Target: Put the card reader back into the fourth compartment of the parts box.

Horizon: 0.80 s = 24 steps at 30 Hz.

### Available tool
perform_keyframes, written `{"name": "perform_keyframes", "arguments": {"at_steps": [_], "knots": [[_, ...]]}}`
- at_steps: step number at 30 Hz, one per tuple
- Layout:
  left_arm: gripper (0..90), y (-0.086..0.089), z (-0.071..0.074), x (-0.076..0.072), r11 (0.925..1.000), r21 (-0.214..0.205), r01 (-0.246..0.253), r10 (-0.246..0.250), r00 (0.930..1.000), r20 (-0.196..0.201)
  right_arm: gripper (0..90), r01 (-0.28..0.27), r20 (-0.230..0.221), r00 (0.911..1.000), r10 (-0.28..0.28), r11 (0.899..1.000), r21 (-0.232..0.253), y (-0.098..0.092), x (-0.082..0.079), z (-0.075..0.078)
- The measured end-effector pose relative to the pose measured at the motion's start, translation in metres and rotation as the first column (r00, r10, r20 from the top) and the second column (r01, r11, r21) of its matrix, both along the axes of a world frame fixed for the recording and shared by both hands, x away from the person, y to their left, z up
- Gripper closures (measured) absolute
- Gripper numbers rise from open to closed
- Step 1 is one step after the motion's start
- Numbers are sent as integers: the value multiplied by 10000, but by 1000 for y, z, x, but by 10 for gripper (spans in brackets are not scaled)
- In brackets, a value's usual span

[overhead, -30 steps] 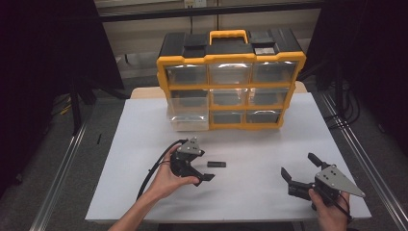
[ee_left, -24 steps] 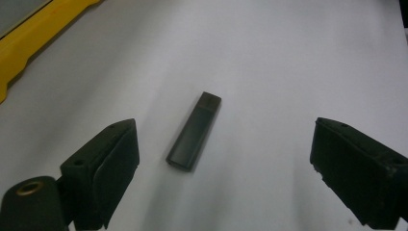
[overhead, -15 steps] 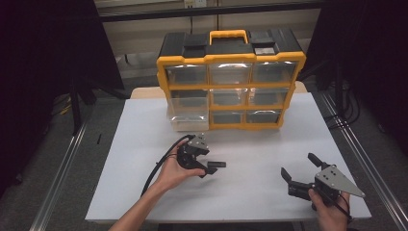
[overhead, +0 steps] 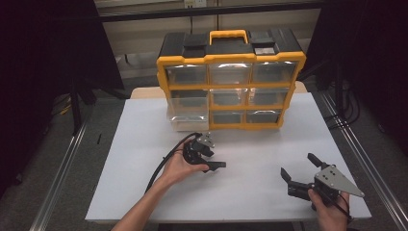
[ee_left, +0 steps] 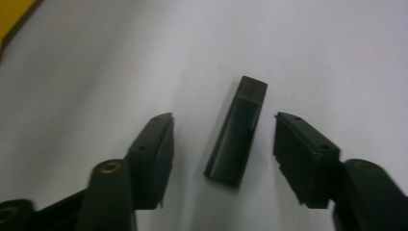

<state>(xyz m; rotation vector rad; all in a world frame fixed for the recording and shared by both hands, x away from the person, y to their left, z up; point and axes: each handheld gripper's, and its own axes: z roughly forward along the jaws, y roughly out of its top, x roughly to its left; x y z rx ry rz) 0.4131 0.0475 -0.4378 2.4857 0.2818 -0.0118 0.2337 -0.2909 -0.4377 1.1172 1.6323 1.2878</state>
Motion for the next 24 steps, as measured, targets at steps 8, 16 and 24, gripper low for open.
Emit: {"name": "perform_keyframes", "arguments": {"at_steps": [8, 16, 24], "knots": [[519, -5, 0, 2, 9996, 266, 87, -82, 9998, -161, 13, -5, -87, 10000, 5, 10000, -16, 1, 0, 0], [591, -11, 2, 2, 9969, 756, 232, -240, 9997, 96, 13, -29, -91, 10000, 29, 10000, 5, 1, 0, 0], [645, -17, 5, 2, 9918, 1145, 561, -571, 9983, 60, 13, -67, -114, 9999, 66, 10000, -25, 1, 1, -1]]}}
